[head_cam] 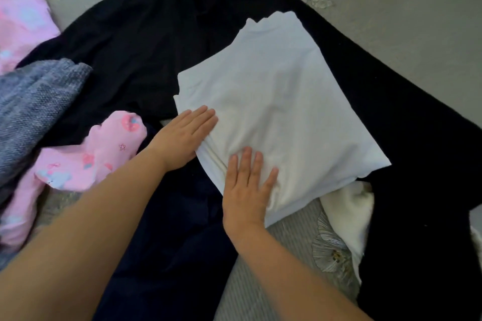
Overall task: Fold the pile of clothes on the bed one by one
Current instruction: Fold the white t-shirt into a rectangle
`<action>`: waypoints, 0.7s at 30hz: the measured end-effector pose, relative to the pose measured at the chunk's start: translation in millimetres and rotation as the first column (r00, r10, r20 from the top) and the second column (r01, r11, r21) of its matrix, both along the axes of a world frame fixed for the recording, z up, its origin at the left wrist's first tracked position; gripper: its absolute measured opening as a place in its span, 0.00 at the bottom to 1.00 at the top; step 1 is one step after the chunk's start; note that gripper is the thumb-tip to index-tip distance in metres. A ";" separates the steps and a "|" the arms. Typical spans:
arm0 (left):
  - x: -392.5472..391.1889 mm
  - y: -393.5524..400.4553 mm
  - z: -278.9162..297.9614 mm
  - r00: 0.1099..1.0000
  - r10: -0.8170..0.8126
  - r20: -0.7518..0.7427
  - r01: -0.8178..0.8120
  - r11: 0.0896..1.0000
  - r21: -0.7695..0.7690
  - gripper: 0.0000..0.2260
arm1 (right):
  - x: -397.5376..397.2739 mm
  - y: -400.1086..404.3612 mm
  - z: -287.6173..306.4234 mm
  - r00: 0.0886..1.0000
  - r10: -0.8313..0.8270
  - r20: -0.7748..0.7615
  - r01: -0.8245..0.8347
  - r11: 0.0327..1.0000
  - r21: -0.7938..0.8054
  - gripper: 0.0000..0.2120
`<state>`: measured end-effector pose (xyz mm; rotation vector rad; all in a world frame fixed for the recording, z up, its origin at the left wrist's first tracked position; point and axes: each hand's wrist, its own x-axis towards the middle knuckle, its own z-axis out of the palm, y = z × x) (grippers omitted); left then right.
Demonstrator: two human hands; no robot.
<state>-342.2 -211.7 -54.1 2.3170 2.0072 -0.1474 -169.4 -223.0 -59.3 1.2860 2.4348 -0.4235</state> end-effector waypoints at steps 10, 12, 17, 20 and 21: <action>8.3 17.8 -1.6 1.000 -0.016 0.019 0.013 0.987 0.157 0.30 | 40.6 63.0 38.1 0.946 -0.049 -0.320 -0.032 0.970 -0.243 0.16; 14.4 25.3 8.8 0.998 -0.007 0.061 -0.003 0.987 0.159 0.28 | 50.9 88.5 50.7 0.959 -0.018 -0.284 -0.080 0.940 -0.331 0.07; 36.7 32.8 48.4 0.985 0.044 0.164 -0.083 0.967 0.240 0.27 | 66.3 121.4 96.2 0.967 0.117 -0.225 -0.176 0.949 -0.262 0.17; 52.0 34.4 86.9 0.985 0.069 0.159 -0.112 0.955 0.276 0.28 | 79.0 125.3 134.6 0.957 0.218 -0.193 -0.237 0.968 -0.084 0.08; 57.4 36.5 100.7 0.985 0.076 0.155 -0.120 0.948 0.295 0.28 | 84.5 128.3 147.6 0.948 0.256 -0.191 -0.262 0.965 -0.004 0.08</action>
